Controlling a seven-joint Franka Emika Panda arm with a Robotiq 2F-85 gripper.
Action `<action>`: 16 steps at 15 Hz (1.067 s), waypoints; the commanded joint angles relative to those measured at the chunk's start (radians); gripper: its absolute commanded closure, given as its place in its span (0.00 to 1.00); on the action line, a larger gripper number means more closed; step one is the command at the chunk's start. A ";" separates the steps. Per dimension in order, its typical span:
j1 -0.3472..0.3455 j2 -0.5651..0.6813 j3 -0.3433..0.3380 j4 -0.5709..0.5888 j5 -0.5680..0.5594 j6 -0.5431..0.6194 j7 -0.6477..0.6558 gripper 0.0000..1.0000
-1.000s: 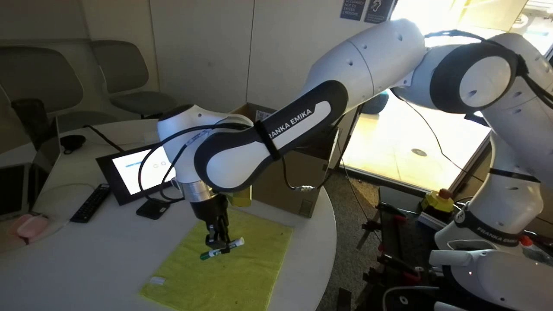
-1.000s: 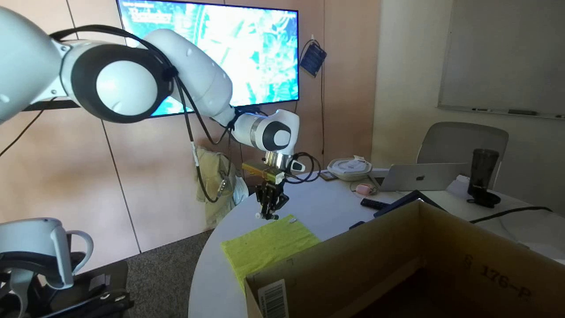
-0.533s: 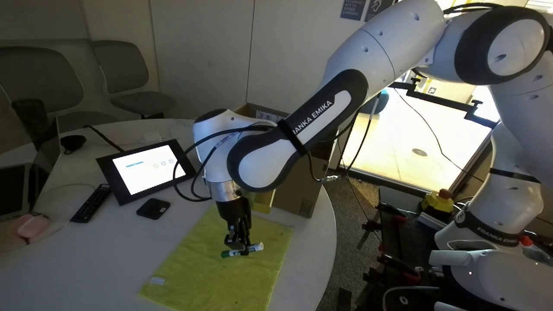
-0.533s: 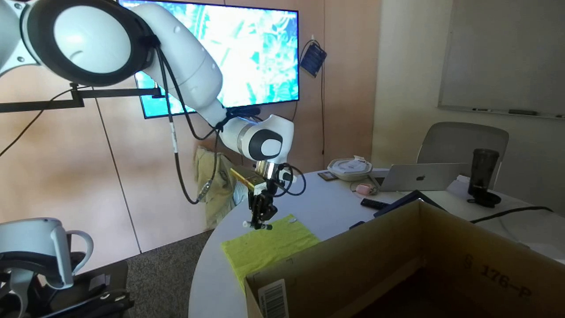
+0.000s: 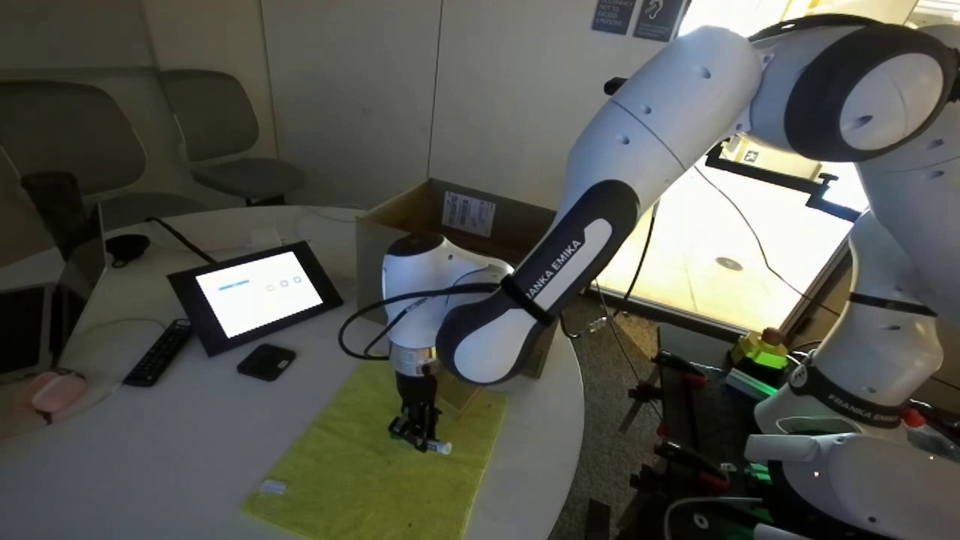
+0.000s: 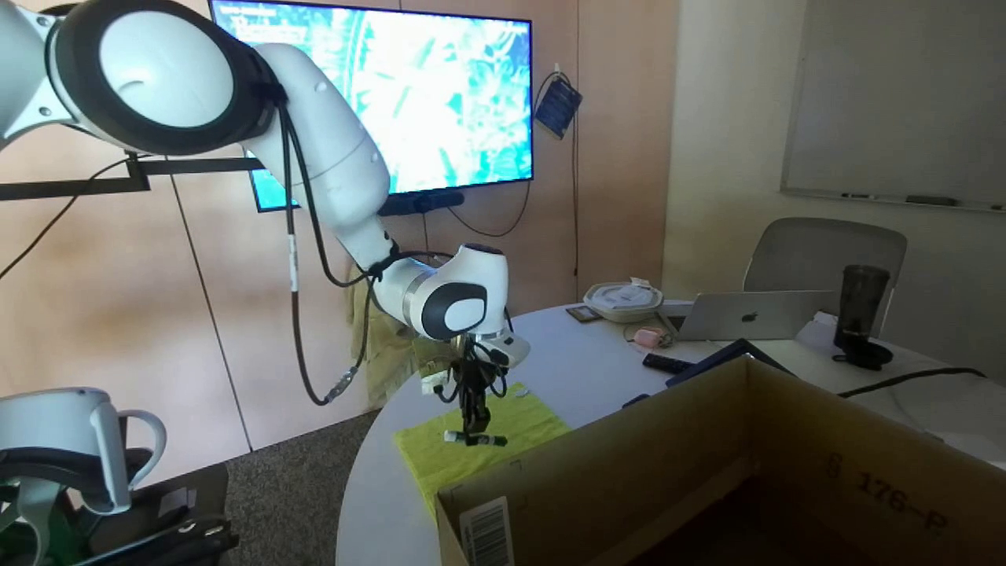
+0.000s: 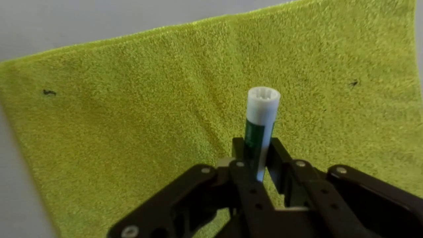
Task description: Pick up the marker and put it on the cloth and fold the cloth, then pick up the cloth and put it in the box
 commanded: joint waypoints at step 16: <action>0.324 0.057 -0.314 -0.038 -0.220 0.223 0.492 0.84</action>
